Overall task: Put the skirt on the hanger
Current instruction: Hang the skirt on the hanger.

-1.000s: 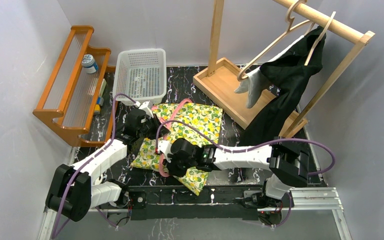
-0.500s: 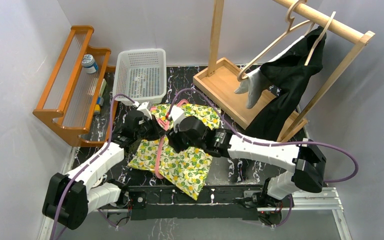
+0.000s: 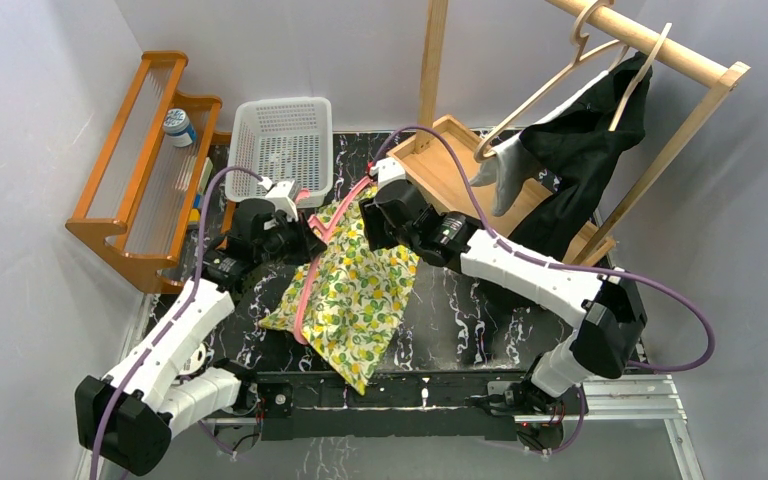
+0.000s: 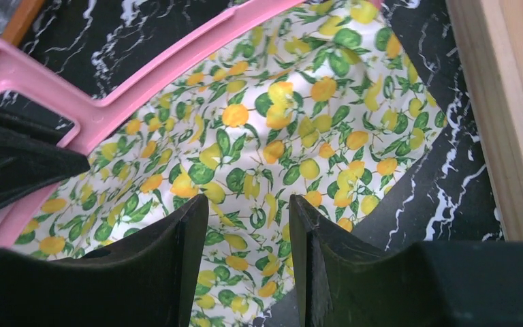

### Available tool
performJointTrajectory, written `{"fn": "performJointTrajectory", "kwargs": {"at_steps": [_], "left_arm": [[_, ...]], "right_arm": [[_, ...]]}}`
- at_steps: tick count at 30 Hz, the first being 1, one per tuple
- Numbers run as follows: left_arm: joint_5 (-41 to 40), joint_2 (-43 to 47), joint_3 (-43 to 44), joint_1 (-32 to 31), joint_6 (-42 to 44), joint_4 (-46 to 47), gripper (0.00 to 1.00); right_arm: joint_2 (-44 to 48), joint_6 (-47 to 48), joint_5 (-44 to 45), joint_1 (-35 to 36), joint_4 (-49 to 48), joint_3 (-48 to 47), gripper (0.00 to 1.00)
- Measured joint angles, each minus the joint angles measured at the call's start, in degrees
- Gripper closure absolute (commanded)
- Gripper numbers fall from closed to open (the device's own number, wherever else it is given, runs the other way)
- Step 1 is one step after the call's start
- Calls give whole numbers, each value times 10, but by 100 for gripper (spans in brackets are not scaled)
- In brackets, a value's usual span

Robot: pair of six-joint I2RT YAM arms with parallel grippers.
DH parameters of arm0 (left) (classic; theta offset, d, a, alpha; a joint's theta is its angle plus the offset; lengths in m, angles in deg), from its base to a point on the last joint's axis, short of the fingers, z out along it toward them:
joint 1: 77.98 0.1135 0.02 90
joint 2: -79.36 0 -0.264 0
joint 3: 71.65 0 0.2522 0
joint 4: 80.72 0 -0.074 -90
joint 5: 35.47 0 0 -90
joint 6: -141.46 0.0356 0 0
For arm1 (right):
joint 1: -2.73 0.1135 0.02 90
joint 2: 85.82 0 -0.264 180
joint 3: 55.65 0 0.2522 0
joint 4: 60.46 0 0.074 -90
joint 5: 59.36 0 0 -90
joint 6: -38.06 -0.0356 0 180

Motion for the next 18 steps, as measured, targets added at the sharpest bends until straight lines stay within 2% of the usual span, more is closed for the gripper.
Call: {"fn": "performJointTrajectory", "kwargs": {"at_steps": [6,9,11,14,18], "left_arm": [[1,2,100,0,46,-97,100],[7,4,158,0,75,-148,100],[14,6,195,0,99,-181,100],[25,9,247,0,137,-227,100],[48,9,309,0,189,-280,100]], "right_arm": [[5,60,-113,-2,-5,-19,43],[24,95,-181,-2,-7,-25,40],[42,122,-227,-2,-7,-35,34],[70,170,-291,-2,-6,-73,30],[88,230,-325,-2,-5,-145,24]]}}
